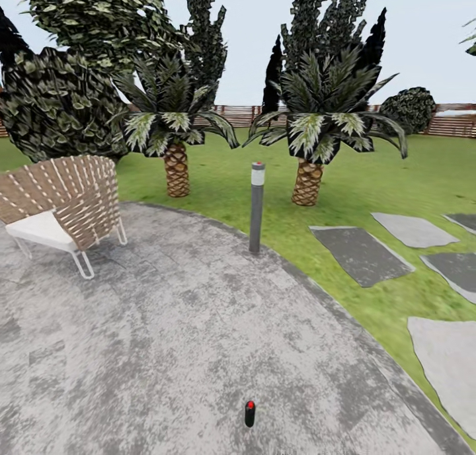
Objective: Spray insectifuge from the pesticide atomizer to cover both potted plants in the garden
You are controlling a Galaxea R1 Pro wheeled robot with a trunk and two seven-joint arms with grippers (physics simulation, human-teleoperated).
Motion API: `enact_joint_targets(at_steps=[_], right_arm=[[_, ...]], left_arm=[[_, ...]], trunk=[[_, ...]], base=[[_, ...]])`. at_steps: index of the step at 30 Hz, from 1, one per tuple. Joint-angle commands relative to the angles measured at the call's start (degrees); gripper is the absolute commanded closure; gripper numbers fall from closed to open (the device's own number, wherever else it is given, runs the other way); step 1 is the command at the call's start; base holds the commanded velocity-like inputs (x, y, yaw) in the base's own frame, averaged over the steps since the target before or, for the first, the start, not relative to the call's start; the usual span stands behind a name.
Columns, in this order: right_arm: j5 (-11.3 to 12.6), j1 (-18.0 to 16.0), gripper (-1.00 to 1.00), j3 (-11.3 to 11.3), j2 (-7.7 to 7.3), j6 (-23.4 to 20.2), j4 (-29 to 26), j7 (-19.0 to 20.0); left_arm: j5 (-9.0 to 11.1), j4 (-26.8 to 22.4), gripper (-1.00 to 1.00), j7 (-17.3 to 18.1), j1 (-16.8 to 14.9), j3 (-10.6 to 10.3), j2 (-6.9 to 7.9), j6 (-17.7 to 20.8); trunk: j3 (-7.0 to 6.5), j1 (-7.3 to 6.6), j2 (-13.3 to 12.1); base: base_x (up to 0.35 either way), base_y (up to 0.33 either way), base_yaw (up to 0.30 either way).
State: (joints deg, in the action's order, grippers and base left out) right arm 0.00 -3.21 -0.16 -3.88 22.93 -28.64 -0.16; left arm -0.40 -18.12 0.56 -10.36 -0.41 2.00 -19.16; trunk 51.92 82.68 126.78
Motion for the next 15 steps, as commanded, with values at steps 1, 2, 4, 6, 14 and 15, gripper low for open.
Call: enact_joint_targets(at_steps=[1, 2, 4, 6, 14, 15], right_arm=[[0.00, -0.05, -1.00, -0.01, 0.01, 0.18, 0.07, -0.02], [0.00, -0.05, -1.00, -0.01, 0.01, 0.18, 0.07, -0.02], [0.00, -0.05, -1.00, -0.01, 0.01, 0.18, 0.07, -0.02], [0.00, -0.05, -1.00, -0.01, 0.01, 0.18, 0.07, -0.02], [0.00, -0.05, -1.00, -0.01, 0.01, 0.18, 0.07, -0.02], [0.00, -0.05, -1.00, -0.01, 0.01, 0.18, 0.07, -0.02]], left_arm=[[-0.04, 0.01, -1.00, 0.06, -0.01, -0.03, 0.02, -0.18], [-0.04, 0.01, -1.00, 0.06, -0.01, -0.03, 0.02, -0.18], [-0.04, 0.01, -1.00, 0.06, -0.01, -0.03, 0.03, -0.18], [-0.04, 0.01, -1.00, 0.06, -0.01, -0.03, 0.03, -0.18], [-0.04, 0.01, -1.00, 0.06, -0.01, -0.03, 0.03, -0.18], [-0.04, 0.01, -1.00, 0.06, -0.01, -0.03, 0.03, -0.18]], trunk=[[0.05, -0.01, 0.02], [0.05, -0.01, 0.02], [0.05, -0.01, 0.02], [0.05, -0.01, 0.02], [0.05, -0.01, 0.02], [0.05, -0.01, 0.02]], base=[[0.000, -0.273, -0.260], [0.000, -0.273, -0.261], [0.000, -0.273, -0.261], [0.000, -0.273, -0.261], [0.000, -0.273, -0.261], [0.000, -0.273, -0.261]])
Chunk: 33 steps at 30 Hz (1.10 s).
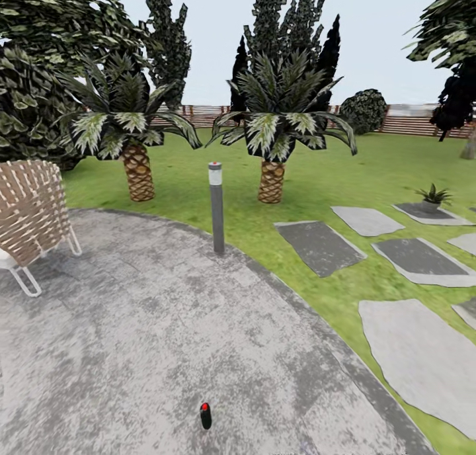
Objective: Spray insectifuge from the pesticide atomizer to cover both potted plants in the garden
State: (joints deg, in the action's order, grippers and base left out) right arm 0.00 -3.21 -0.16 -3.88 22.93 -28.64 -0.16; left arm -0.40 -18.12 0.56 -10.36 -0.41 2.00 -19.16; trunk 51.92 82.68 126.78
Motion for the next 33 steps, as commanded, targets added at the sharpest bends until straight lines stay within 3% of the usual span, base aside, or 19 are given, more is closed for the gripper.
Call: enact_joint_targets(at_steps=[1, 14, 22, 33], right_arm=[[0.00, -0.05, -1.00, -0.03, 0.01, 0.18, 0.07, -0.02], [0.00, -0.05, -1.00, -0.01, 0.01, 0.18, 0.07, -0.06], [0.00, -0.05, -1.00, -0.01, 0.01, 0.18, 0.07, -0.10], [0.00, -0.05, -1.00, -0.01, 0.01, 0.18, 0.07, -0.10]], left_arm=[[-0.04, 0.01, -1.00, 0.06, -0.01, -0.03, 0.02, -0.18], [-0.04, 0.01, -1.00, 0.06, -0.01, -0.03, 0.09, -0.18], [-0.04, 0.01, -1.00, 0.06, -0.01, 0.05, 0.16, -0.18], [-0.04, 0.01, -1.00, 0.06, -0.01, 0.06, 0.20, -0.18]], trunk=[[0.05, -0.01, 0.02], [0.05, -0.01, 0.02], [0.05, -0.01, 0.02], [0.05, -0.01, 0.02]], base=[[0.000, -0.273, -0.261], [0.000, -0.273, -0.250], [0.016, -0.273, -0.033], [0.193, -0.226, 0.000]])
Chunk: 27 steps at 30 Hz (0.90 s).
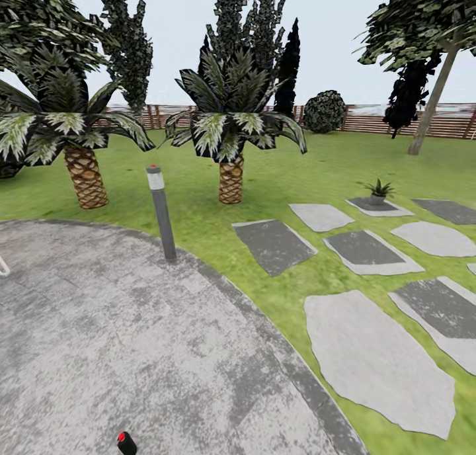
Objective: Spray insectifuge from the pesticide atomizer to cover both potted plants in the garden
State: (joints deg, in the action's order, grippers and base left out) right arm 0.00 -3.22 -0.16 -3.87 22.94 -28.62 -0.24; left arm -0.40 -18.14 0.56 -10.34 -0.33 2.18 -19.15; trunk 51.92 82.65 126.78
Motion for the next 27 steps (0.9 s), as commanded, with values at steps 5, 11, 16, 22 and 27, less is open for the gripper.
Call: enact_joint_targets(at_steps=[5, 11, 16, 22, 27], right_arm=[[0.00, -0.03, -1.00, -0.01, 0.00, 0.18, 0.05, -0.02], [0.00, -0.03, -1.00, -0.01, 0.00, 0.18, 0.05, -0.02], [0.00, -0.03, -1.00, -0.01, 0.00, 0.18, 0.05, -0.02], [0.00, -0.03, -1.00, -0.01, 0.03, 0.18, -0.03, 0.03], [0.00, -0.03, -1.00, -0.01, 0.08, 0.18, -0.04, -0.02]], left_arm=[[-0.04, 0.03, -1.00, 0.06, -0.03, -0.03, 0.02, -0.18], [-0.04, 0.03, -1.00, 0.06, -0.03, -0.03, 0.02, -0.18], [-0.04, 0.03, -1.00, 0.06, -0.03, -0.03, 0.02, -0.18], [-0.04, 0.05, -1.00, 0.06, -0.03, -0.03, 0.02, -0.18], [-0.04, 0.06, -1.00, 0.06, -0.03, -0.03, 0.02, -0.18]], trunk=[[0.05, 0.01, 0.02], [0.05, 0.01, 0.02], [0.05, 0.01, 0.02], [0.05, 0.01, 0.02], [0.05, 0.01, 0.02]], base=[[0.246, -0.198, 0.000], [0.252, -0.197, 0.000], [0.249, -0.197, 0.000], [0.239, -0.197, 0.000], [0.236, -0.197, 0.001]])
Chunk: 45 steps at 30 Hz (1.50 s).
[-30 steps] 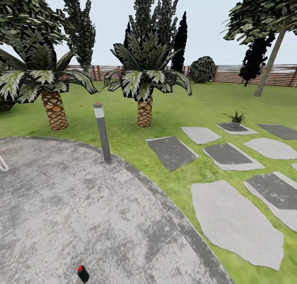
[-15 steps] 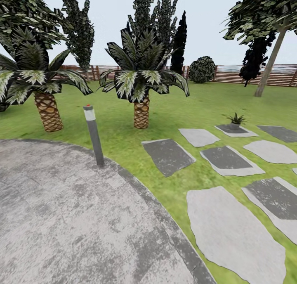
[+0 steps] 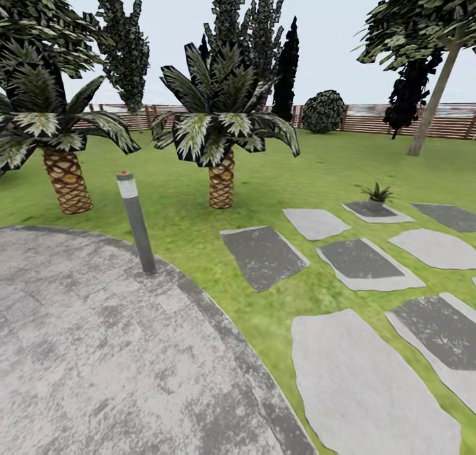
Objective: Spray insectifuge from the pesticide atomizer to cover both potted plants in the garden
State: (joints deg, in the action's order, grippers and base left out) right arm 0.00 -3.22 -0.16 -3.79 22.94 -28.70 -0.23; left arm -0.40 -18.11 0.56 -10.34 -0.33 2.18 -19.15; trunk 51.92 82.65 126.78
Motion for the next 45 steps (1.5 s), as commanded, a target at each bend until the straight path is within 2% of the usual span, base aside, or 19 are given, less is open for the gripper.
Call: enact_joint_targets(at_steps=[1, 9, 45], right_arm=[[0.00, -0.03, -1.00, -0.01, 0.01, 0.18, 0.05, -0.03], [-0.07, -0.03, -1.00, 0.05, 0.05, 0.18, 0.13, -0.03], [-0.09, -0.03, -1.00, 0.07, 0.15, 0.18, 0.21, -0.03]], left_arm=[[-0.04, 0.03, -1.00, 0.06, -0.03, -0.03, 0.02, -0.18], [-0.04, 0.07, -1.00, 0.06, -0.03, -0.03, 0.02, -0.18], [0.03, 0.09, -1.00, 0.03, -0.03, -0.03, 0.02, -0.18]], trunk=[[0.05, 0.01, 0.02], [0.05, 0.01, 0.02], [0.05, 0.01, 0.02]], base=[[0.236, -0.197, 0.014], [0.236, -0.197, 0.155], [0.219, -0.201, 0.276]])
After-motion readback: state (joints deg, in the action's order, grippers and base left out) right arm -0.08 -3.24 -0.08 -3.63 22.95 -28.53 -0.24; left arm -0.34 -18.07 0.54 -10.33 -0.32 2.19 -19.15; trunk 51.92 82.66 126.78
